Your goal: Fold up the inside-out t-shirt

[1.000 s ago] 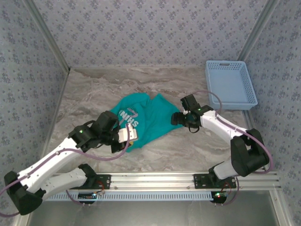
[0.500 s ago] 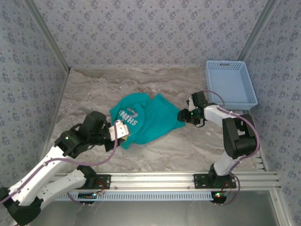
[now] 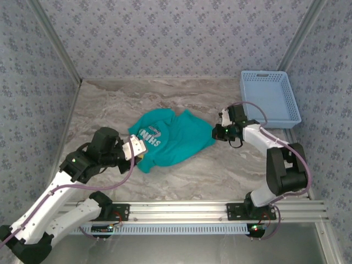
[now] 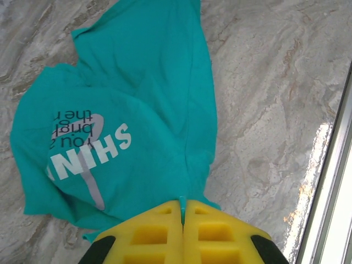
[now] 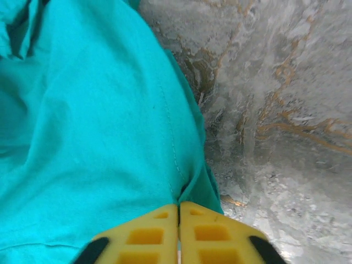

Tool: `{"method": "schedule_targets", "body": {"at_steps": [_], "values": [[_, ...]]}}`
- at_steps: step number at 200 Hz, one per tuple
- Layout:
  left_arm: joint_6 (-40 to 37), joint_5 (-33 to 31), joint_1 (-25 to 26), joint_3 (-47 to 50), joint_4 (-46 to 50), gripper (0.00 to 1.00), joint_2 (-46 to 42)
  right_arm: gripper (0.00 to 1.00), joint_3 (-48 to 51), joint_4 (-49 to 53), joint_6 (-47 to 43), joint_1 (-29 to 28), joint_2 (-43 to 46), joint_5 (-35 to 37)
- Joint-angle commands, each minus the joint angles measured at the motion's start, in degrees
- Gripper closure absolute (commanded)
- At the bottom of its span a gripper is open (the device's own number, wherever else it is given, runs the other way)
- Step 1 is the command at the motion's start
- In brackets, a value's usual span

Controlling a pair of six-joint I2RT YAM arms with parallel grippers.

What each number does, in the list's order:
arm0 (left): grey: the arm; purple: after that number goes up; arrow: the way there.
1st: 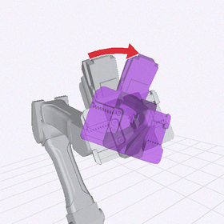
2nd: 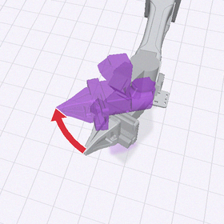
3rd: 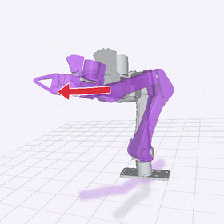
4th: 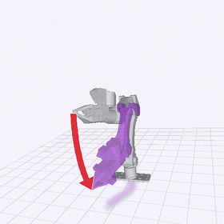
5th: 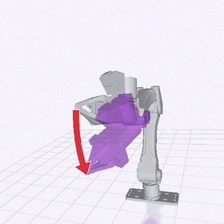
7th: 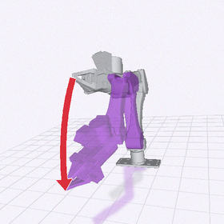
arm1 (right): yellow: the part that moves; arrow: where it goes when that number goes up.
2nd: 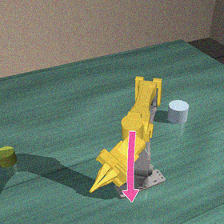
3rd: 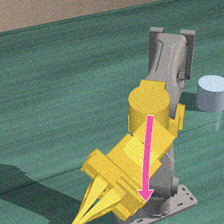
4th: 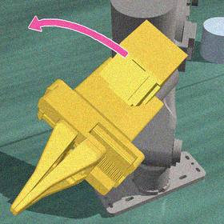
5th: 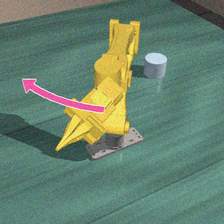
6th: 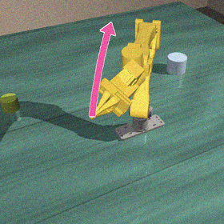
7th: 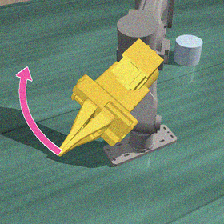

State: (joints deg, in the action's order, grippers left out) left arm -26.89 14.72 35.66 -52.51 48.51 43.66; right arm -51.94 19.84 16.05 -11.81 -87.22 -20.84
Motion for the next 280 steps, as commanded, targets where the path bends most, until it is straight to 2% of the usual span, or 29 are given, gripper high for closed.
{"method": "schedule_targets", "body": {"at_steps": [1,34,68,81,103,118,147,172,184,226,254,280], "values": [[-0.01,0.04,-0.71,-2.21,1.74,1.00,0.59,1.00,-1.36,5.21,-2.21,0.78,1.17,2.11],[0.78,-0.38,-2.18,-2.88,1.69,1.00,1.29,1.00,-2.31,7.43,-4.05,0.82,2.34,3.16],[2.42,-1.01,-9.25,-8.92,1.78,1.00,3.38,1.00,-5.61,7.96,-0.90,2.45,10.03,5.28],[2.80,-1.22,-13.16,-13.49,0.15,1.00,5.12,1.00,-7.96,7.87,0.78,3.53,13.43,9.46],[4.47,2.95,-19.57,-25.81,-0.87,1.00,12.90,1.00,-12.36,6.00,2.78,5.63,16.55,15.52],[3.06,6.07,-21.83,-33.12,-2.07,1.00,18.91,1.00,-17.51,6.33,4.83,7.78,15.80,14.39],[1.12,8.31,-22.91,-47.33,-2.38,1.00,28.03,1.00,-25.80,7.41,6.13,8.47,16.15,11.72],[-0.89,15.22,-22.92,-55.64,-1.18,1.00,29.55,1.00,-26.20,4.82,7.30,8.36,23.49,11.79],[-1.18,15.74,-22.92,-58.04,0.16,1.00,29.43,1.00,-25.88,4.23,7.46,8.35,27.76,11.86],[-3.69,18.69,-22.92,-62.60,2.89,1.00,25.81,1.00,-31.03,10.15,6.32,8.42,38.06,21.15],[-4.09,21.71,-22.94,-64.38,1.47,1.00,23.83,1.00,-39.70,17.51,5.39,8.56,35.84,22.78],[-5.68,19.63,-22.92,-65.91,0.97,1.00,26.22,1.00,-40.90,15.00,6.67,8.55,31.89,21.75]]}}
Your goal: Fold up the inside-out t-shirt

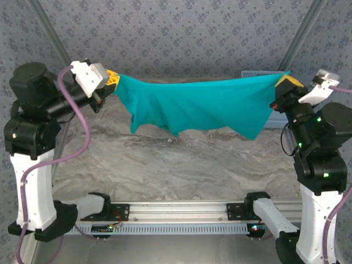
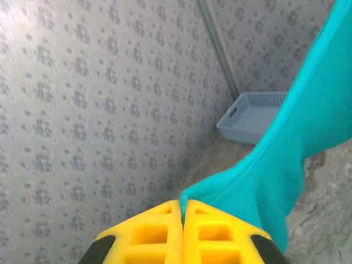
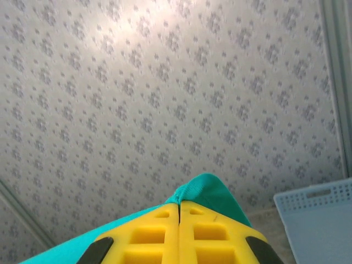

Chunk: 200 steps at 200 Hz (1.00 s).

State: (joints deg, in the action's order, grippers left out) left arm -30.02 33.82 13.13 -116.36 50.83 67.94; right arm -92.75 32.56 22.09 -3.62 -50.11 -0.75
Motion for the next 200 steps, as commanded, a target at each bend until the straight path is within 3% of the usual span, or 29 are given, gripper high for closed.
{"method": "schedule_targets", "body": {"at_steps": [1,32,66,101,124,174,200], "values": [[-2.66,0.31,-0.38,-2.13,-1.35,1.00,2.15,1.00,-0.08,2.22,0.70,0.36,-5.42,1.56],[-4.08,-6.00,-1.62,-4.00,-3.67,1.00,9.89,1.00,-2.03,-1.89,1.72,0.37,-15.88,-0.75],[-5.99,-7.72,-3.59,-12.50,-2.56,1.00,21.54,1.00,-10.10,-3.35,1.50,0.42,-29.98,-2.18],[-10.55,-6.65,-4.16,-30.10,9.50,1.00,31.99,1.00,-19.10,-1.26,0.96,0.34,-37.42,-3.11],[-11.81,-2.93,-4.08,-31.97,13.36,1.00,30.19,1.00,-18.25,-0.40,0.04,-0.67,-33.98,-1.63],[-14.18,-0.86,-2.84,-12.11,11.11,1.00,10.75,1.00,-5.97,1.57,-0.90,-6.84,-15.54,1.29],[-13.26,-0.71,-2.50,-8.25,11.96,1.00,2.77,1.00,-3.41,6.11,0.07,-11.49,-6.56,2.28]]}}
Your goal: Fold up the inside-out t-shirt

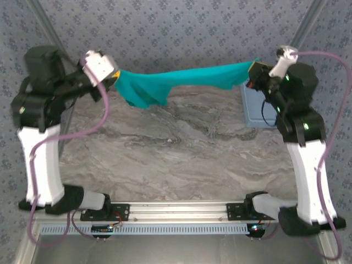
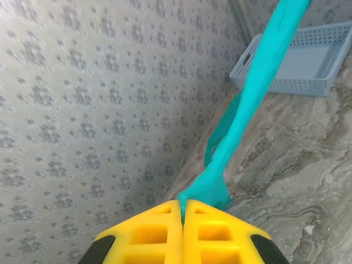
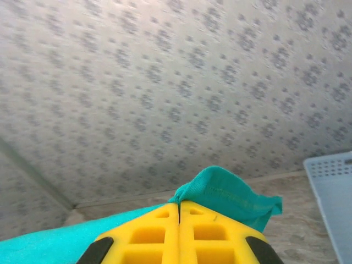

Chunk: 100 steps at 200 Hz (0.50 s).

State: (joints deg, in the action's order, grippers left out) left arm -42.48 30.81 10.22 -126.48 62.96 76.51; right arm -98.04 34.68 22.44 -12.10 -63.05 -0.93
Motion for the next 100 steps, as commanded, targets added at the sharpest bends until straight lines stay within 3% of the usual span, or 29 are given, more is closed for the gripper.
{"method": "schedule_targets", "body": {"at_steps": [1,52,79,100], "values": [[-0.74,2.32,0.46,1.81,-0.10,1.00,-6.00,1.00,1.88,4.12,-0.24,-3.19,6.72,2.44],[3.26,4.49,0.59,-3.25,2.49,1.00,-9.97,1.00,-1.56,10.23,2.60,-6.62,12.66,4.00],[2.04,4.05,0.59,-9.12,5.41,1.00,-3.35,1.00,-5.21,12.60,3.18,-6.54,7.00,3.20],[-1.83,2.89,0.42,-8.19,6.93,1.00,3.11,1.00,-5.08,12.00,3.15,-5.06,0.66,3.19]]}}
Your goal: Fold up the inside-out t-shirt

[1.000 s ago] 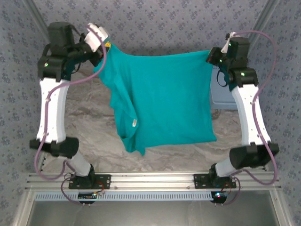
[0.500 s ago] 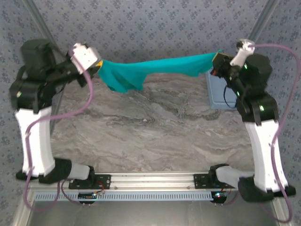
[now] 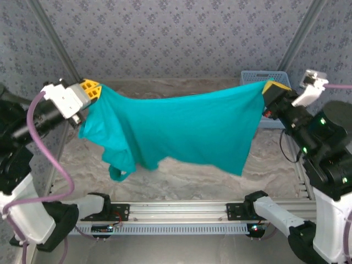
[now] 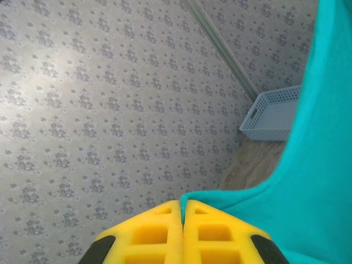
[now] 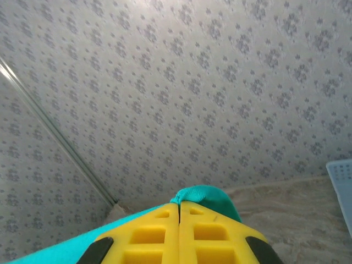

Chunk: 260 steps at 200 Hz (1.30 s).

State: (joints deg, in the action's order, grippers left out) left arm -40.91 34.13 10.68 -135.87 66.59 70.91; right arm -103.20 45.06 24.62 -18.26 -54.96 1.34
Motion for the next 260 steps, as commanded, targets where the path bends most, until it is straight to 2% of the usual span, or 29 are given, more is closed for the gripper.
{"method": "schedule_targets", "body": {"at_steps": [1,38,64,72,75,80,85,88,97,101,118,143,165,175,190,209,224,240,260], "values": [[-3.62,-0.45,-0.04,1.30,3.38,1.00,9.06,1.00,0.22,1.53,1.09,1.25,-7.74,0.84],[-10.44,0.67,-3.04,7.51,1.90,1.00,23.43,1.00,8.94,-6.65,4.61,7.13,-19.43,-2.50],[-11.78,-1.35,-3.91,3.77,2.24,1.00,38.91,1.00,12.73,-12.86,5.19,9.56,-32.60,-5.26],[-10.53,-2.83,-3.89,1.52,1.37,0.89,43.96,1.00,12.09,-13.65,5.68,10.21,-38.03,-6.10],[-9.96,-3.62,-3.86,0.64,0.74,0.80,45.80,1.00,11.53,-13.68,5.71,10.51,-40.15,-6.62],[-9.19,-4.73,-3.86,-0.84,-0.14,0.60,48.79,1.00,10.42,-13.79,5.47,10.80,-43.63,-7.39],[-7.59,-6.32,-3.93,-2.25,-1.98,0.49,51.73,1.00,8.92,-13.29,5.63,11.11,-47.09,-7.75],[-6.10,-7.41,-3.99,-3.01,-3.24,0.46,53.27,0.98,7.84,-12.75,5.82,11.41,-49.12,-8.04],[-1.70,-10.10,-4.00,-6.09,-6.12,0.42,57.58,0.77,5.10,-12.37,6.18,11.84,-54.04,-8.46],[0.44,-10.67,-3.99,-7.82,-6.90,0.40,59.01,0.72,4.41,-12.36,6.31,11.93,-55.57,-8.51],[7.93,-11.67,-3.96,-13.28,-8.53,0.31,62.71,0.68,2.78,-12.72,5.79,11.56,-58.30,-8.01],[19.51,-14.17,-3.90,-9.78,-13.21,0.30,59.95,0.64,2.40,-11.03,2.44,9.13,-56.93,-3.93],[32.27,-21.61,-3.82,-4.27,-10.80,0.32,56.26,0.59,6.70,-11.49,-0.13,6.97,-53.76,-4.07],[39.43,-25.38,-3.90,0.50,-9.26,0.32,54.46,0.57,10.47,-12.57,0.17,6.13,-51.90,-4.23],[46.88,-25.35,-3.90,11.38,-10.01,0.35,51.82,0.57,16.45,-15.24,0.60,5.38,-49.63,-6.62],[50.85,-23.51,-3.52,26.19,-15.42,0.41,49.32,0.57,20.88,-15.88,-0.62,4.99,-49.02,-9.89],[52.83,-23.51,-3.14,34.05,-19.08,0.44,48.01,0.58,23.84,-16.43,-0.92,5.10,-48.94,-12.39],[54.96,-26.05,-3.06,39.72,-21.79,0.50,47.27,0.59,26.12,-15.53,-0.48,5.19,-49.01,-11.20],[53.81,-29.01,-3.09,43.03,-24.39,0.53,48.16,0.61,29.19,-16.39,0.15,5.43,-49.82,-11.00]]}}
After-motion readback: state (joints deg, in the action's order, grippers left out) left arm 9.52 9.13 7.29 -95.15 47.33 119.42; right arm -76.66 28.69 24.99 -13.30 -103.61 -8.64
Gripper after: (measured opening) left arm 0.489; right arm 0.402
